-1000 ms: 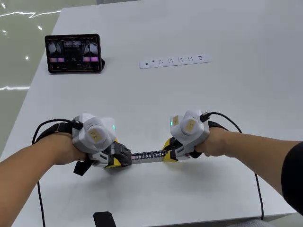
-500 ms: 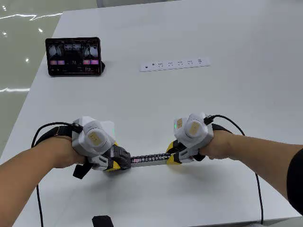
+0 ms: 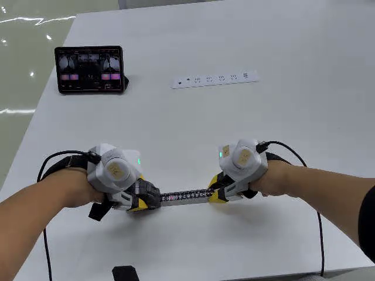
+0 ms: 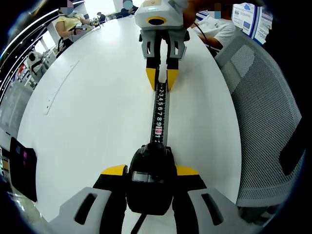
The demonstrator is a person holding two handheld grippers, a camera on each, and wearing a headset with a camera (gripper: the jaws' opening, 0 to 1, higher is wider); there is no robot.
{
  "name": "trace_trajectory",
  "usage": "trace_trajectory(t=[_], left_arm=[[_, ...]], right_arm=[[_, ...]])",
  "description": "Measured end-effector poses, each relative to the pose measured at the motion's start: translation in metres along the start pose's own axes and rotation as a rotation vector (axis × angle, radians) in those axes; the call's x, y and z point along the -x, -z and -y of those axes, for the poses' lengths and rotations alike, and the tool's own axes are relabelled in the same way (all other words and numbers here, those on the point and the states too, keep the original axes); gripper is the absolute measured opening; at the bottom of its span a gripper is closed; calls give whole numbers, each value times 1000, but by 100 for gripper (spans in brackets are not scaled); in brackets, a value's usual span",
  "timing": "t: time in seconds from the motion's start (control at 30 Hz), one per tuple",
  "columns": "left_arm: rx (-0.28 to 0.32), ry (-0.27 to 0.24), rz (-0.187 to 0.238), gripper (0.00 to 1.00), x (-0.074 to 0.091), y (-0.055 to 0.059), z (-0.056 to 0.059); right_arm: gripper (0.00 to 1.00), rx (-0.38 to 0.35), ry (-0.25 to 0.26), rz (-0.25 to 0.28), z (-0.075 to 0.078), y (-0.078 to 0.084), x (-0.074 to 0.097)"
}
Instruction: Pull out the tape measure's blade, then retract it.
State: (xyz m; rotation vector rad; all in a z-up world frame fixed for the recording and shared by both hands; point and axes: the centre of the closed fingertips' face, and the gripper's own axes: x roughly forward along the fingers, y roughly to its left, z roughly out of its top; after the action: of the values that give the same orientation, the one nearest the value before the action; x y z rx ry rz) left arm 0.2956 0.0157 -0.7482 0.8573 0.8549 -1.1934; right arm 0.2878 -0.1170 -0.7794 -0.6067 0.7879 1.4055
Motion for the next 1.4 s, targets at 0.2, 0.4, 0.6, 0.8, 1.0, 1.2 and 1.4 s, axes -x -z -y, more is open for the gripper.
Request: trace_trajectory(t=[0.2, 0.4, 0.6, 0.8, 1.0, 1.2, 1.4], left_arm=[[1, 0, 1, 31, 0, 0, 0], [2, -1, 1, 31, 0, 0, 0], [3, -2, 2, 31, 0, 0, 0], [3, -2, 2, 31, 0, 0, 0], [4, -1, 3, 31, 0, 0, 0], [4, -1, 3, 31, 0, 0, -1], [4, -3, 4, 31, 0, 0, -1]], right_arm=[[9, -3, 2, -2, 0, 3, 3], [9, -7, 4, -5, 1, 5, 5], [9, -7, 6, -12, 3, 9, 7], [9, -7, 10, -14, 4, 11, 9], [9, -10, 12, -16, 4, 14, 10], [9, -13, 13, -19, 6, 17, 13], [9, -16, 15, -21, 6, 20, 14]])
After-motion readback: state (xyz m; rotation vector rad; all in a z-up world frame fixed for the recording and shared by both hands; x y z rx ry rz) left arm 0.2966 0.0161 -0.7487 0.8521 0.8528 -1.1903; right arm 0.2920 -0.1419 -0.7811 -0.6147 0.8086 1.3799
